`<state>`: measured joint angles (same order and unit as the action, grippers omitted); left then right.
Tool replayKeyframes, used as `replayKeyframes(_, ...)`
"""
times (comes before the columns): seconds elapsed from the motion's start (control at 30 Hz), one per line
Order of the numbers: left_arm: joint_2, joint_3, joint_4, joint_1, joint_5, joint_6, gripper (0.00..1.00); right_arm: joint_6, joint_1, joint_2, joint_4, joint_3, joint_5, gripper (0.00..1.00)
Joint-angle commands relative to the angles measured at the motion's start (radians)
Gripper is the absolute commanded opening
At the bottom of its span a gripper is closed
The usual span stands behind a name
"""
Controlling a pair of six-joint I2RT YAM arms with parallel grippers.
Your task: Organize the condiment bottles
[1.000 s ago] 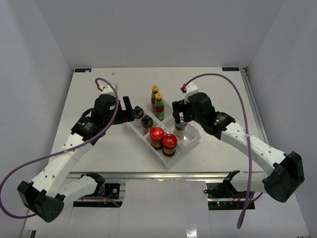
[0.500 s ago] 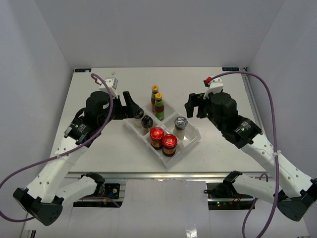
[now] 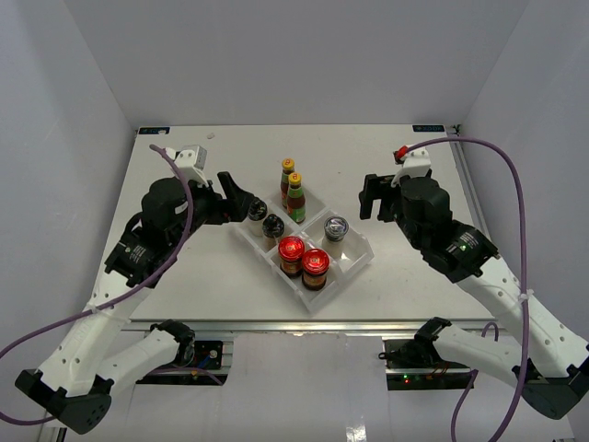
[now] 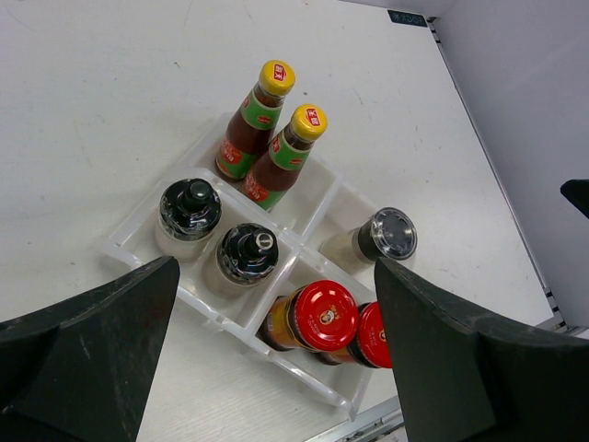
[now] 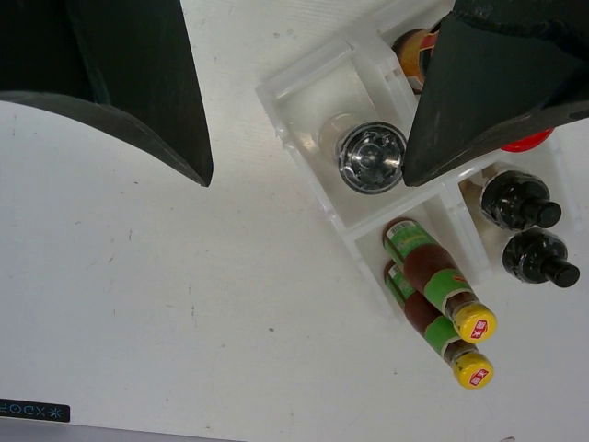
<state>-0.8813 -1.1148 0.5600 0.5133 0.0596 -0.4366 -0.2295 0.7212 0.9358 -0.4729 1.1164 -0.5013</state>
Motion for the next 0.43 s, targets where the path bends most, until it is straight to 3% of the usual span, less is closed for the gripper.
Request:
replayKeyframes(0.0, 0.014, 0.013, -0.005, -0.003, -0.014, -0.007, 0.98, -0.008, -0.002, -0.032, 0.009, 0.011, -0.04, 0.9)
replayKeyframes(0.4, 0.007, 0.015, -0.007, -0.004, -0.031, -0.019, 0.98, -0.025, -0.002, -0.043, 0.012, 0.009, -0.057, 0.9)
